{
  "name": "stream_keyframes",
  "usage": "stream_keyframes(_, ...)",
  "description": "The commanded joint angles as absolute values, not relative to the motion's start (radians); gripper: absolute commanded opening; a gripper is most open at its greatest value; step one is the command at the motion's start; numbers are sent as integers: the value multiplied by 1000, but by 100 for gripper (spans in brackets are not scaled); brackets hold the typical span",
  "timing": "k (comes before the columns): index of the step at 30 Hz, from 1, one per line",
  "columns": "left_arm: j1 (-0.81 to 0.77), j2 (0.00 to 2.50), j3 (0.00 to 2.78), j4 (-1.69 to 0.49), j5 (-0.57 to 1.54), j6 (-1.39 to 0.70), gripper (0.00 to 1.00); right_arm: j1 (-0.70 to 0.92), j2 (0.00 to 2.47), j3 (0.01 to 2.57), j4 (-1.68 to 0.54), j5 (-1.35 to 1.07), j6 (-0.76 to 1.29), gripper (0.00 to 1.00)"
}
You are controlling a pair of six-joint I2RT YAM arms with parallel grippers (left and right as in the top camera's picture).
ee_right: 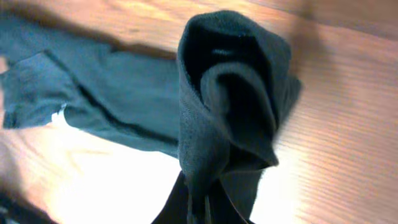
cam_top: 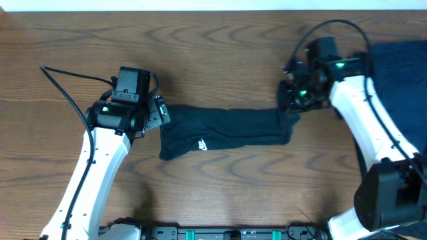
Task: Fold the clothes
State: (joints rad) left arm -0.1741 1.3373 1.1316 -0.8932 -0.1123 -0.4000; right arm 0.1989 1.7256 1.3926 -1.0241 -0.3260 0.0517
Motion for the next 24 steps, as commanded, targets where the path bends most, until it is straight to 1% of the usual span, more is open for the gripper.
stream_keyframes(1, -176, 1343, 1134, -897, -128, -405, 98, 268, 1731, 1396, -1000, -323, 56, 2)
stream_keyframes(4, -176, 1343, 1134, -897, -128, -405, 98, 319, 1750, 1385, -985, -276, 66, 4)
stream_keyframes(10, -176, 1343, 1134, -897, -128, -405, 98, 398, 1818, 1370, -910, -277, 81, 5)
stream_keyframes(19, -176, 1343, 1134, -897, -128, -405, 98, 487, 1960, 1370, -805, -278, 190, 6)
stream_keyframes(24, -176, 1343, 1134, -897, -128, -405, 98, 525, 2007, 1370, -733, -377, 253, 5)
